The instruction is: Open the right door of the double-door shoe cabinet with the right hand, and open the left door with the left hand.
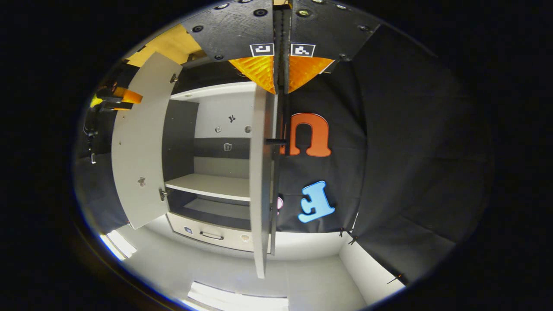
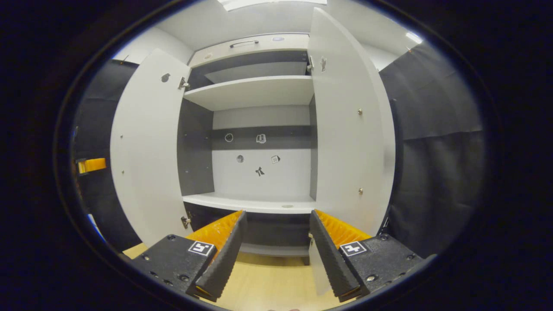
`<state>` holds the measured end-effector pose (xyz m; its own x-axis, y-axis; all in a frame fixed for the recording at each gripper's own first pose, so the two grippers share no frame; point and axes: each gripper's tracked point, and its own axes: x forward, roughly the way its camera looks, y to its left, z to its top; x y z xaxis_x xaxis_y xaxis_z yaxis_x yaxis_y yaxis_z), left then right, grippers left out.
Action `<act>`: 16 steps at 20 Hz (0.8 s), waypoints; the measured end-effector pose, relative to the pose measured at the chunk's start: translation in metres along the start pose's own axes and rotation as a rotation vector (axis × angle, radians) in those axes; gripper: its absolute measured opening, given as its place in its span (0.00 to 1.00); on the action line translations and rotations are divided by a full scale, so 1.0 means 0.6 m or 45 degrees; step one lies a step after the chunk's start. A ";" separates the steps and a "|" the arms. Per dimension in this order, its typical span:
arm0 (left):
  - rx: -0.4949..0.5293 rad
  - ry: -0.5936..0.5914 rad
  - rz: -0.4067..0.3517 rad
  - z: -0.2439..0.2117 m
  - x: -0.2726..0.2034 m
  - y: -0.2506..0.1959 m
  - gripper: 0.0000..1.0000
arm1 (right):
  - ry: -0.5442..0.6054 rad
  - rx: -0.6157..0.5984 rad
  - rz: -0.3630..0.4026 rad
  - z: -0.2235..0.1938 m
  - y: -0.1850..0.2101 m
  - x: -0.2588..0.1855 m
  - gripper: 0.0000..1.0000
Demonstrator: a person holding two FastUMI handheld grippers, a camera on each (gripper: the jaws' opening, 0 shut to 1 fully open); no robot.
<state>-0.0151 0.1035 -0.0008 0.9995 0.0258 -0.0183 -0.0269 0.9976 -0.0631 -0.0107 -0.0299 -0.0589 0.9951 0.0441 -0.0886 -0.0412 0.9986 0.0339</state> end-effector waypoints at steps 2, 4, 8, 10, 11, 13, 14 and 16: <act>-0.046 0.003 -0.051 -0.013 0.015 -0.049 0.10 | 0.008 0.018 -0.006 -0.001 0.000 0.008 0.91; -0.086 0.023 -0.104 -0.032 0.041 -0.101 0.00 | 0.006 0.036 0.012 0.003 0.010 0.007 0.91; -0.082 0.055 -0.166 -0.062 0.096 -0.191 0.00 | 0.002 -0.005 0.032 0.010 0.030 -0.002 0.91; -0.076 0.072 -0.163 -0.078 0.124 -0.229 0.00 | -0.016 -0.018 0.032 0.015 0.032 -0.012 0.91; -0.061 0.081 -0.168 -0.086 0.131 -0.245 0.00 | -0.021 -0.021 0.029 0.016 0.031 -0.016 0.91; -0.023 0.074 -0.176 -0.094 0.138 -0.270 0.00 | -0.026 -0.019 0.021 0.015 0.029 -0.020 0.91; -0.010 0.068 -0.177 -0.097 0.141 -0.280 0.00 | -0.028 -0.016 0.012 0.015 0.026 -0.021 0.91; 0.002 0.061 -0.156 -0.098 0.144 -0.285 0.00 | -0.032 -0.009 -0.001 0.014 0.021 -0.022 0.91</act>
<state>0.0746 -0.0686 -0.0503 0.9934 -0.0991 -0.0582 0.0952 0.9932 -0.0664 -0.0236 -0.0179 -0.0490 0.9971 0.0430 -0.0632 -0.0413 0.9988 0.0269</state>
